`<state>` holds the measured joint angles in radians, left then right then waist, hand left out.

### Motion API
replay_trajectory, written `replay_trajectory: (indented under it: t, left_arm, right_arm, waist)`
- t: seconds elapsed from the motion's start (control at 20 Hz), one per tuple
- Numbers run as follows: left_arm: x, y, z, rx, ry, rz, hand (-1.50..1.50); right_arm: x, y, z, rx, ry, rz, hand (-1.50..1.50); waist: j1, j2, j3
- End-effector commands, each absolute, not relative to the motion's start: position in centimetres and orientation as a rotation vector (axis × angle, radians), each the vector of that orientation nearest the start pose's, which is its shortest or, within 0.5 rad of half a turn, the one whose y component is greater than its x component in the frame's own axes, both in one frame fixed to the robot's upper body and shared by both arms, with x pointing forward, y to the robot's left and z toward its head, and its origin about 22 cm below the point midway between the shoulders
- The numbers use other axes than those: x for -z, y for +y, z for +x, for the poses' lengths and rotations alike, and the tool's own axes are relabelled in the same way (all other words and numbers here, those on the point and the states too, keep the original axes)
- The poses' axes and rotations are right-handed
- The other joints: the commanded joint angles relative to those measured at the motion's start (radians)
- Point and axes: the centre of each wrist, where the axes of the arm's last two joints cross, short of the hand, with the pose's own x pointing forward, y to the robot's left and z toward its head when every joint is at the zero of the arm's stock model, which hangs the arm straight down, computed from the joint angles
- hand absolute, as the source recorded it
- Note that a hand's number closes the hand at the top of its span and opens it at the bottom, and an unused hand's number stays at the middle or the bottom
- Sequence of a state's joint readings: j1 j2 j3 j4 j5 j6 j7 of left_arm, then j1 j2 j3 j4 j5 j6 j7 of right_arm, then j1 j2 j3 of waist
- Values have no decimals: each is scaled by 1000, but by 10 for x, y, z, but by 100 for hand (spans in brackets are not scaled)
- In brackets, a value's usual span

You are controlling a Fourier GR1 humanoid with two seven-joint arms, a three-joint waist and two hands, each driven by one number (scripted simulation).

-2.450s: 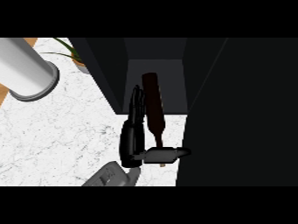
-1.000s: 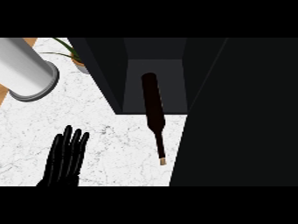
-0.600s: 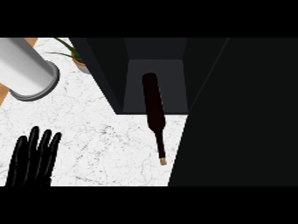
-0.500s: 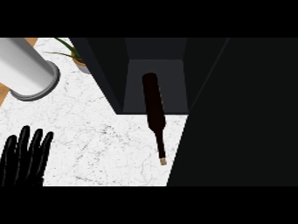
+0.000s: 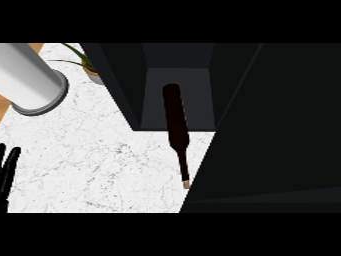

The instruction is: Pick up the wine, place it into the cabinet and close the cabinet

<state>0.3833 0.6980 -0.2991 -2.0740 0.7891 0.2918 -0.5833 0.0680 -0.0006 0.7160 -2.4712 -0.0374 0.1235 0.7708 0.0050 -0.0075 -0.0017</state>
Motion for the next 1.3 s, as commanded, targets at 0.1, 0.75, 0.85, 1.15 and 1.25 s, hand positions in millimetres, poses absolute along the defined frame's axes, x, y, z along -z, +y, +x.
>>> replay_trajectory:
  t: [0.1,0.75,0.85,1.15,1.25]
  left_arm:
    - [-77,313,151,-162,-1973,-176,-150]
    - [-92,326,148,-147,-1939,-214,-150]
    - [-95,348,159,-186,-1936,-229,-150]
    - [-102,329,164,-172,-1948,-277,-150]
    - [-97,332,171,-177,-1949,-276,-150]
  right_arm:
    - [-192,-108,87,-679,-1622,745,150]
    - [-187,-65,90,-644,-1721,649,150]
    - [-195,-64,98,-630,-1743,614,150]
    - [-207,-51,115,-611,-1762,587,150]
    - [-206,-42,125,-623,-1752,593,150]
  waist:
    - [-4,1,0]
    - [11,-3,-2]
    - [8,1,-2]
    - [22,3,-3]
    - [26,9,-3]
